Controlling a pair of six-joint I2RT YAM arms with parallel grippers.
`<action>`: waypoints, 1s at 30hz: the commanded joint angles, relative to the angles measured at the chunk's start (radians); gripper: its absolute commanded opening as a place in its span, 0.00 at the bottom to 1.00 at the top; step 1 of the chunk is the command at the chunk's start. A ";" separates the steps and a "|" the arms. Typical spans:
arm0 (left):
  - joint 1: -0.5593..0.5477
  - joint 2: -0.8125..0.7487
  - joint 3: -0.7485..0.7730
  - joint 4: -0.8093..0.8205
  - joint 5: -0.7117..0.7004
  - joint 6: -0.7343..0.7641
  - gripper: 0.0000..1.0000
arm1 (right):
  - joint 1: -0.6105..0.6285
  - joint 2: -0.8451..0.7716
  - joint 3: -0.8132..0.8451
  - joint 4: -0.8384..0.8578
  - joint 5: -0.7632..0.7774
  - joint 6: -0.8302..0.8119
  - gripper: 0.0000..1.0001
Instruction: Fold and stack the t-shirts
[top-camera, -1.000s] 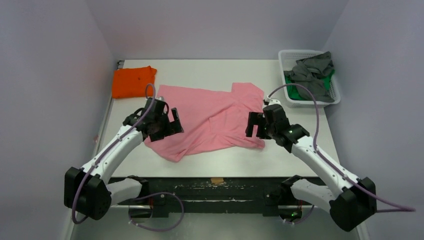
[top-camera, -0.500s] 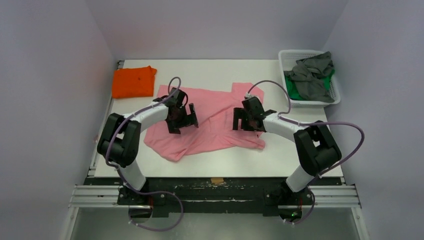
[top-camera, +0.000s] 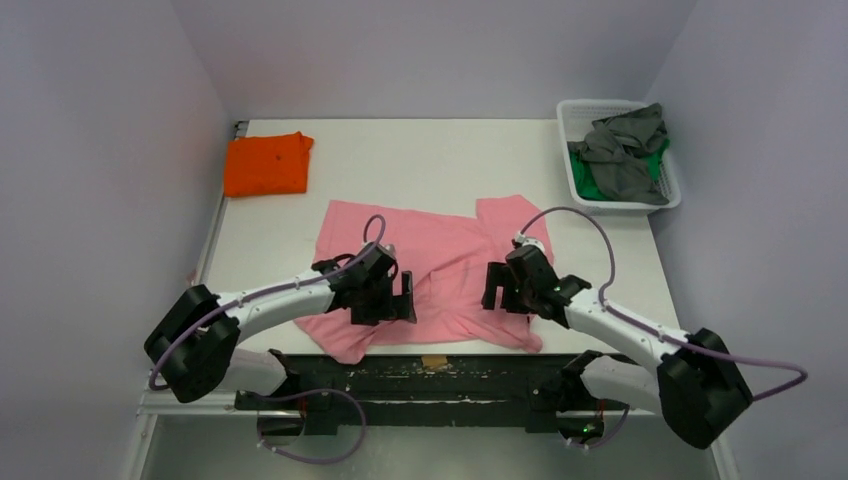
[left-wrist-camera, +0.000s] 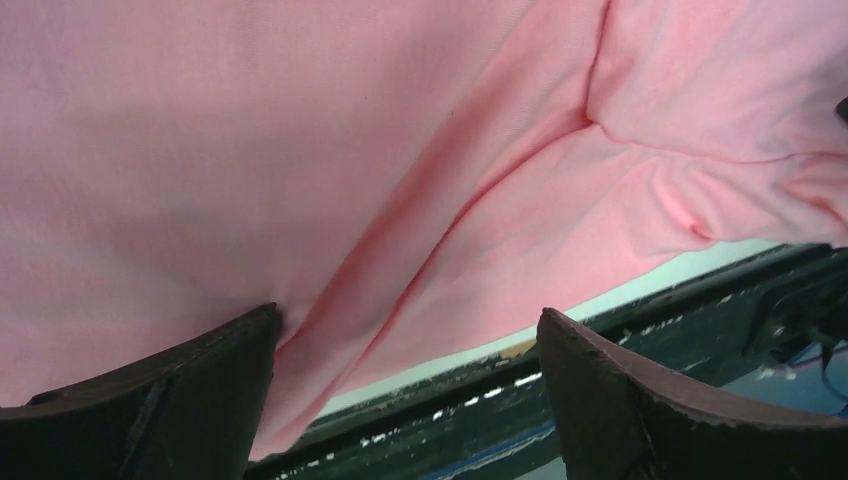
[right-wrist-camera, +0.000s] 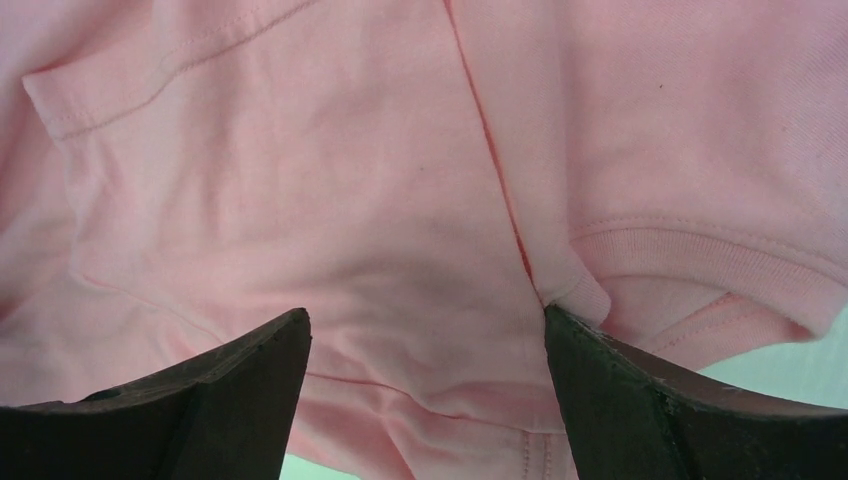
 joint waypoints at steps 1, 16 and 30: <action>-0.114 -0.045 -0.064 -0.122 0.026 -0.108 0.98 | 0.004 -0.176 -0.100 -0.187 -0.056 0.072 0.86; 0.301 0.063 0.566 -0.395 -0.376 0.154 1.00 | -0.090 -0.132 0.270 -0.061 0.246 0.017 0.99; 0.651 0.722 1.057 -0.322 -0.135 0.221 1.00 | -0.153 -0.050 0.273 -0.014 0.176 -0.054 0.97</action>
